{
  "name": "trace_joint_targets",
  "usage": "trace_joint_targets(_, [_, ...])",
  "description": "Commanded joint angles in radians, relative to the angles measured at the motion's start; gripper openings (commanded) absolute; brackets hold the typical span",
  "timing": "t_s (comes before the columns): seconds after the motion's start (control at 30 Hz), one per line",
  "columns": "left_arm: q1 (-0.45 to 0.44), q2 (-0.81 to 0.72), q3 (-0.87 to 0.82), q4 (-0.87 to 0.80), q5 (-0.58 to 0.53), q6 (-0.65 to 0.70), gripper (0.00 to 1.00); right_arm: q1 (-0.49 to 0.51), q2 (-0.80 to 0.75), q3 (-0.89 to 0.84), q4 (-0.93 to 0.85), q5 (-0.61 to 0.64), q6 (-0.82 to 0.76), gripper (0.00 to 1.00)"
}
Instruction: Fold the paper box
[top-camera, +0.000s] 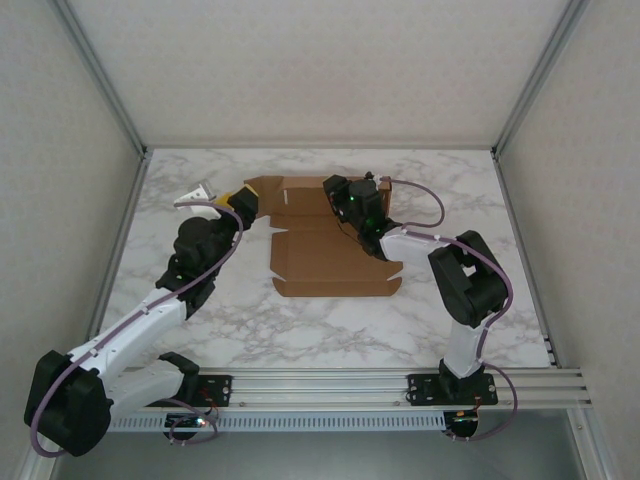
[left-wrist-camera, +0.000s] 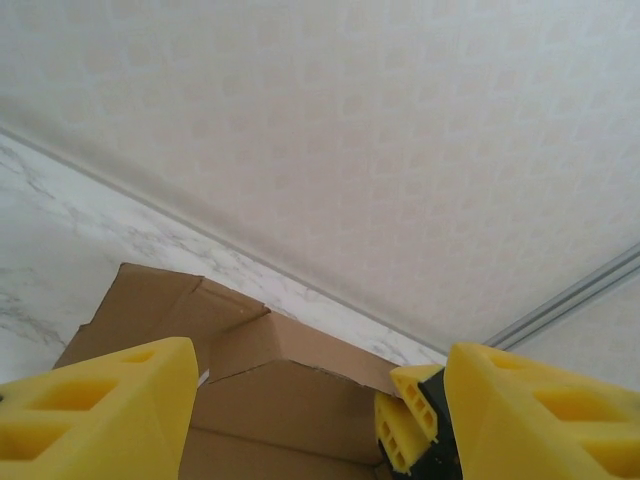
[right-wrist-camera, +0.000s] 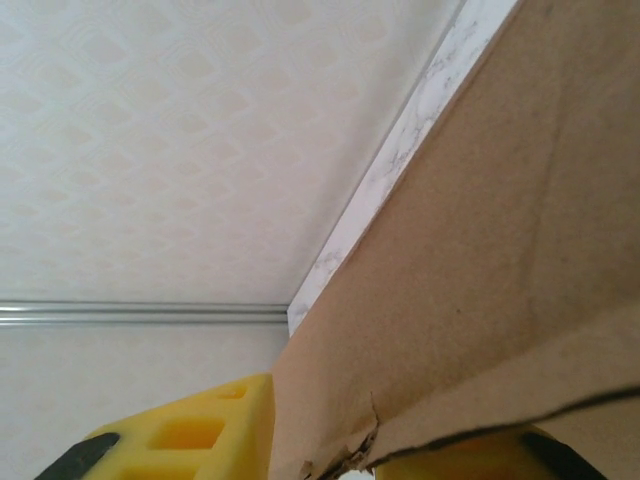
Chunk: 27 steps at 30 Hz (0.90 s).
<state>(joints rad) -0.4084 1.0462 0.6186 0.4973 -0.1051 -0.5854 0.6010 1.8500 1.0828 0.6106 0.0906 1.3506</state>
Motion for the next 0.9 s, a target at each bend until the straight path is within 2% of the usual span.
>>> trace_joint_targets(0.0, [0.011, 0.015, 0.034, 0.014, 0.003, 0.038, 0.65, 0.002, 0.016, 0.011, 0.047, 0.040, 0.013, 0.30])
trace_joint_targets(0.1, [0.011, 0.035, 0.052, -0.001, 0.010, 0.016, 0.65, -0.005, 0.014, -0.003, 0.052, 0.043, 0.024, 0.29])
trace_joint_targets(0.23, [0.014, 0.049, 0.065, -0.011, 0.012, 0.006, 0.64, -0.009, 0.013, -0.008, 0.058, 0.045, 0.029, 0.22])
trace_joint_targets(0.37, [0.036, 0.093, 0.122, -0.090, 0.036, -0.017, 0.65, -0.007, 0.009, -0.014, 0.063, 0.044, 0.030, 0.20])
trace_joint_targets(0.43, [0.045, 0.111, 0.138, -0.104, 0.062, -0.034, 0.65, -0.009, 0.004, -0.026, 0.064, 0.048, 0.034, 0.24])
trace_joint_targets(0.53, [0.051, 0.121, 0.139, -0.101, 0.079, -0.059, 0.65, -0.010, -0.008, -0.046, 0.066, 0.062, 0.037, 0.34])
trace_joint_targets(0.67, [0.063, 0.126, 0.132, -0.096, 0.095, -0.084, 0.64, -0.016, -0.021, -0.066, 0.074, 0.078, 0.037, 0.38])
trace_joint_targets(0.87, [0.078, 0.124, 0.114, -0.079, 0.105, -0.115, 0.63, -0.020, -0.032, -0.075, 0.075, 0.089, 0.044, 0.28])
